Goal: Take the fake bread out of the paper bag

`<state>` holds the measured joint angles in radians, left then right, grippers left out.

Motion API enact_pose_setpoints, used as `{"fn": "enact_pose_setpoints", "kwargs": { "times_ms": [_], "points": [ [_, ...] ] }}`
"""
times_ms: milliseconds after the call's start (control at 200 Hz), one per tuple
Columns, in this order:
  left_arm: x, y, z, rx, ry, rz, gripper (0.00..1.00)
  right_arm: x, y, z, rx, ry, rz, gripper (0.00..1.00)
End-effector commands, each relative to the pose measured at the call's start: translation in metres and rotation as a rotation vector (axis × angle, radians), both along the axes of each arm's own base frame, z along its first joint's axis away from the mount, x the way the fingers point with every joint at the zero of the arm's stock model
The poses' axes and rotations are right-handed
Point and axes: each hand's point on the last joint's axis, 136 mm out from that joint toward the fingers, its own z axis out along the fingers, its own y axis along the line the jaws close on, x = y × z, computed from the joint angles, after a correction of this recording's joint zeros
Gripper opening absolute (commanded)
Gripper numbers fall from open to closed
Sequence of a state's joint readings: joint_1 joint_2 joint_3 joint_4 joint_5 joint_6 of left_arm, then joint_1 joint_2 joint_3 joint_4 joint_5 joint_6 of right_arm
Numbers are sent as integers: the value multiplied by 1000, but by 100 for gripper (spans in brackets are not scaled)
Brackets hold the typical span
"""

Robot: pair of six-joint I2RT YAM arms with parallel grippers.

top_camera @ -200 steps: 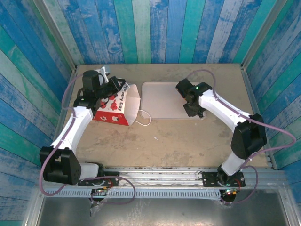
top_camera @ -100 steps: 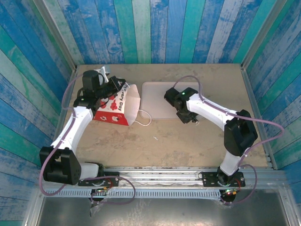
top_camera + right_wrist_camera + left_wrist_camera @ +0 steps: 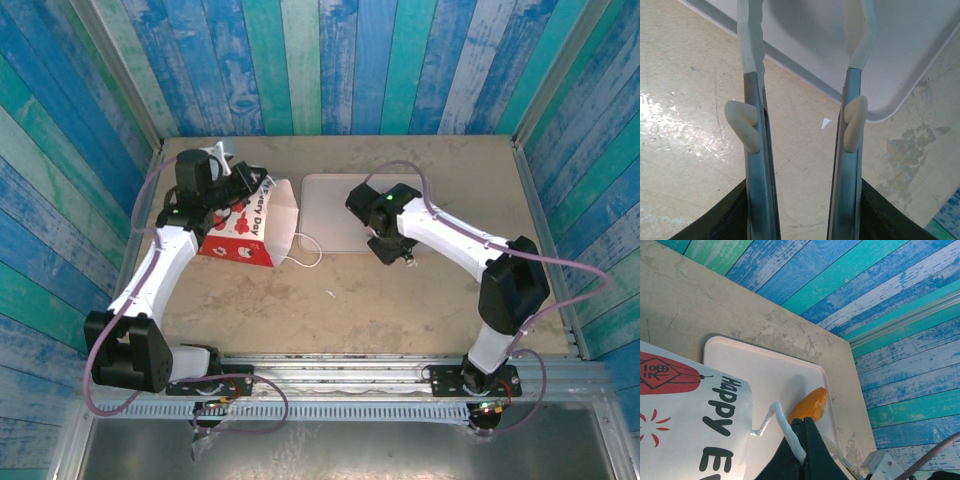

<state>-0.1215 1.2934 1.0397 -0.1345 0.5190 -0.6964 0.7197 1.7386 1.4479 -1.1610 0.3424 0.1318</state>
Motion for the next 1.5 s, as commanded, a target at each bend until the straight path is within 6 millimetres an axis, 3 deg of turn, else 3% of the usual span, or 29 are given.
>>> {"fn": "enact_pose_setpoints", "kwargs": {
  "times_ms": [0, 150, 296, 561, 731, 982, 1217, 1493],
  "points": [
    [3, -2, -12, -3, 21, -12, 0, 3, 10, 20, 61, -35, 28, 49],
    [1, -2, -12, 0, 20, -13, 0, 6, 8, 31, 108, -58, -9, 49],
    [1, -1, -13, 0, 22, -14, 0, 13, 1, 44, 287, -60, -117, 49],
    [1, -2, -14, 1, 23, -14, 0, 36, -36, 48, 546, -65, -417, 49],
    [1, -1, -15, 2, 24, -12, 0, 46, -25, 43, 782, -34, -520, 52],
    [3, -2, -17, 0, 30, -13, 0, 59, -13, 27, 935, -10, -659, 56],
    [3, -2, -17, 2, 32, -14, 0, 68, -14, 6, 954, 4, -746, 56],
    [2, -2, -18, 3, 36, -14, 0, 78, -10, -1, 870, 46, -608, 49]
  ]
}}
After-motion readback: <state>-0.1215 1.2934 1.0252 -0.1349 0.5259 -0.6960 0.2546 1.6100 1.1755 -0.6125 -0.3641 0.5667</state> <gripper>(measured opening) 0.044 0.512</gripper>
